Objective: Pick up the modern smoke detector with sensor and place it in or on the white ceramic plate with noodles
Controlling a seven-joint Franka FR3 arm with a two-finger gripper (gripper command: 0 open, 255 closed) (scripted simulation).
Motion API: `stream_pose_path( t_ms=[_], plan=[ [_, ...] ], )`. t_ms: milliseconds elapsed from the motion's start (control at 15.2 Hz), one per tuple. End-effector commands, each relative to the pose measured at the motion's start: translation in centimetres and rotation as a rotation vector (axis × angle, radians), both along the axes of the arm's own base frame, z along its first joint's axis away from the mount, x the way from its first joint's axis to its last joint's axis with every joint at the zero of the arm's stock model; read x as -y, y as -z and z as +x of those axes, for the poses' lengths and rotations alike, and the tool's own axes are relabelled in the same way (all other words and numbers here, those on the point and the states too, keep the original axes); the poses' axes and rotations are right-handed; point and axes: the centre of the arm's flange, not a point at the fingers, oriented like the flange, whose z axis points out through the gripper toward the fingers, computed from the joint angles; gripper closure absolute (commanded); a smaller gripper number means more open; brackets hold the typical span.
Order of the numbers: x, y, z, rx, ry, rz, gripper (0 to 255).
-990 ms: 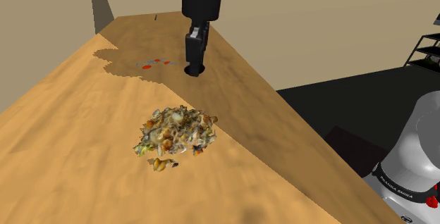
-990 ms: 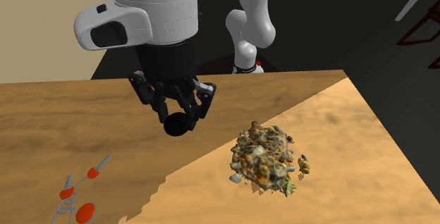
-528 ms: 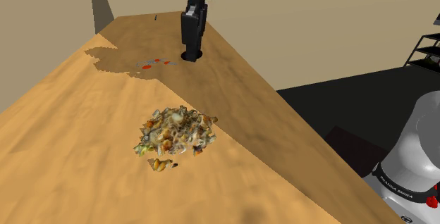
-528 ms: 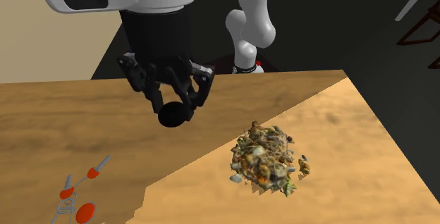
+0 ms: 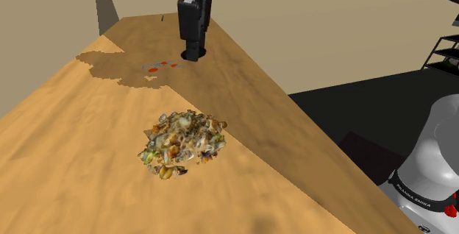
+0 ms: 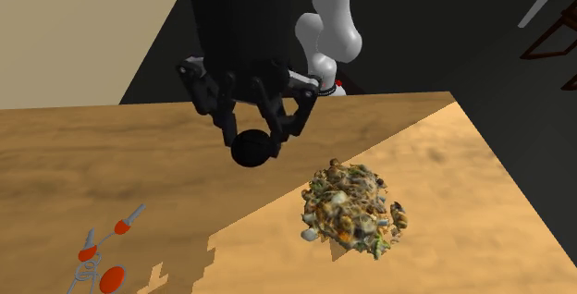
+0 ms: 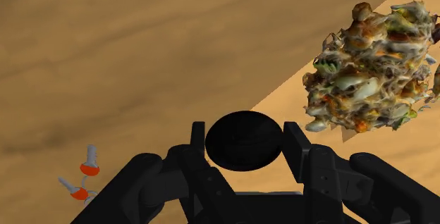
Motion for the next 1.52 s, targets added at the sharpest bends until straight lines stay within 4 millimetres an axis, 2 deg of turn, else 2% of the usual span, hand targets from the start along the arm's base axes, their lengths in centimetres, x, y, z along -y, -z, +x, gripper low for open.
stream_pose_path(
  t_ms=[0,462,528,1452],
  plan=[
    [-1.7,-0.1,-1.9,0.000,0.001,0.000,255],
    [-8.3,-0.4,-8.3,0.000,0.001,0.000,255],
    [-9.8,-0.5,-9.8,0.000,0.001,0.000,255],
    [-9.8,6.9,-9.8,0.000,0.001,0.000,255]
  ],
)
